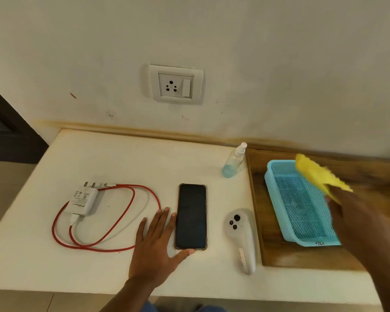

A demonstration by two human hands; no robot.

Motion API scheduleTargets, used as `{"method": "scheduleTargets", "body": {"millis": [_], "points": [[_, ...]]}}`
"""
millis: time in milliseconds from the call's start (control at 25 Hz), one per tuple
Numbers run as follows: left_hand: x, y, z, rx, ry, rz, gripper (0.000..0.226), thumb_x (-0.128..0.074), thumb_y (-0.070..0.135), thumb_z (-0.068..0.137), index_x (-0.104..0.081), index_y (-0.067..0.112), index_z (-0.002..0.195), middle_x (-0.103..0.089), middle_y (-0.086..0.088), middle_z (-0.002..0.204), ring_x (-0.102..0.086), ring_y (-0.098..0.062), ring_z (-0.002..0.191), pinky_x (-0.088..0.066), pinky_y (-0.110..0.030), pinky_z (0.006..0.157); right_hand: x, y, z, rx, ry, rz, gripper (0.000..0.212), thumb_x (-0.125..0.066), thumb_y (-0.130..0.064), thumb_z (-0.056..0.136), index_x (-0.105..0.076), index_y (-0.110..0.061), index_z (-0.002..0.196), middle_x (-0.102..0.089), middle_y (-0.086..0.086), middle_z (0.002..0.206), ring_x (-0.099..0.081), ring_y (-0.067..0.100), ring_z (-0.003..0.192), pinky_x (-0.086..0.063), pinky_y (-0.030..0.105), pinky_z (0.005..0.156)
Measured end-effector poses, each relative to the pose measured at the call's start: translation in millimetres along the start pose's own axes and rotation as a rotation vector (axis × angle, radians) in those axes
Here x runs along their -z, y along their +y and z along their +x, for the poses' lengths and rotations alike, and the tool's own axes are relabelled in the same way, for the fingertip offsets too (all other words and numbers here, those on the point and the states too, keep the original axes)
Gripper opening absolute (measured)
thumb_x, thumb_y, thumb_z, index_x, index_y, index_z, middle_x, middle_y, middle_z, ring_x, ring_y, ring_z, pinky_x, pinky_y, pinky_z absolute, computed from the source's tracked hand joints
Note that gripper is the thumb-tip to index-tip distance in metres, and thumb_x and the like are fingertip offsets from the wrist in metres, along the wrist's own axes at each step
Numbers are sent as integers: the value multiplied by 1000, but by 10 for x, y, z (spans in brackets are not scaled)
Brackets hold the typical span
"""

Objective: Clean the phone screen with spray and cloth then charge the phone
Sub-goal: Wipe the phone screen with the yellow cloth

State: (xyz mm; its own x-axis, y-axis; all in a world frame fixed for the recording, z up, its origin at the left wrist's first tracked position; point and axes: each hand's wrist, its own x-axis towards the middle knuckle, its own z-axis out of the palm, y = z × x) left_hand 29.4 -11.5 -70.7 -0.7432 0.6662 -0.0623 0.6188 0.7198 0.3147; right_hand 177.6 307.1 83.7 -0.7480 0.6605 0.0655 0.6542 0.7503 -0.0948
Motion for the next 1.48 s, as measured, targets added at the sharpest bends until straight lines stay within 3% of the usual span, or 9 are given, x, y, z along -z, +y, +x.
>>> {"method": "scheduleTargets", "body": {"millis": [160,560,720,840,920,1040,1200,1320,1480], "points": [[26,8,3,-12,-10,4,90,-24,80,80,-33,18,144,-27,-4,152,-27,-26,138,-2,-40,111,-361,83,-332,-58,-149,76,29,-48,-8,91,-61,-14,115,-69,17,104,-64,38,88,-50,42,71],[-6,-7,-1,-11,14,-10,90,-20,83,77,-16,25,146,-12,1,155,-11,-22,143,4,-39,113,-100,319,-335,-32,176,-38,30,-55,9,77,-71,-11,94,-71,18,90,-60,36,68,-44,27,53],[4,0,0,-16,20,-8,90,-23,82,77,-22,23,146,-17,-1,155,-17,-23,142,2,-39,112,-217,508,-486,56,262,-16,17,-58,6,77,-72,-1,84,-71,23,94,-63,44,79,-55,48,82],[10,3,-5,-22,18,-13,89,-24,81,78,-24,23,145,-20,-2,154,-20,-24,141,-1,-40,112,-375,599,-647,32,247,93,39,-39,-19,76,-72,2,79,-70,26,95,-64,48,86,-26,11,105],[3,-5,-3,-22,18,-14,89,-24,81,78,-25,23,145,-20,-1,154,-20,-24,141,-1,-40,112,-446,592,-768,6,215,125,40,-39,-20,73,-72,2,80,-69,27,99,-63,43,96,-27,28,111],[4,-3,3,-24,-1,2,89,-25,80,79,-32,20,143,-28,-4,152,-27,-27,138,-4,-41,112,-544,531,-960,-15,203,200,47,-35,-23,69,-72,-1,88,-68,23,106,-38,-10,126,-37,60,95],[-4,5,7,-14,-16,12,89,-26,80,78,-38,19,141,-33,-5,150,-31,-28,136,-6,-41,111,-589,423,-1076,-7,195,274,56,-31,-30,70,-68,0,101,-63,-2,124,-13,-30,124,-32,48,105],[-14,3,3,-14,-16,18,88,-27,80,78,-37,19,141,-34,-5,149,-31,-28,136,-6,-41,112,-602,382,-1086,-25,220,305,58,-29,-26,68,-67,3,100,-63,23,117,-15,-28,125,-31,39,108],[-27,-18,8,-10,-7,14,88,-26,80,79,-37,19,141,-34,-5,149,-31,-28,136,-5,-41,112,-610,312,-1097,-126,294,284,53,-29,-27,72,-69,-3,98,-64,19,116,-51,6,120,-36,1,84]]}}
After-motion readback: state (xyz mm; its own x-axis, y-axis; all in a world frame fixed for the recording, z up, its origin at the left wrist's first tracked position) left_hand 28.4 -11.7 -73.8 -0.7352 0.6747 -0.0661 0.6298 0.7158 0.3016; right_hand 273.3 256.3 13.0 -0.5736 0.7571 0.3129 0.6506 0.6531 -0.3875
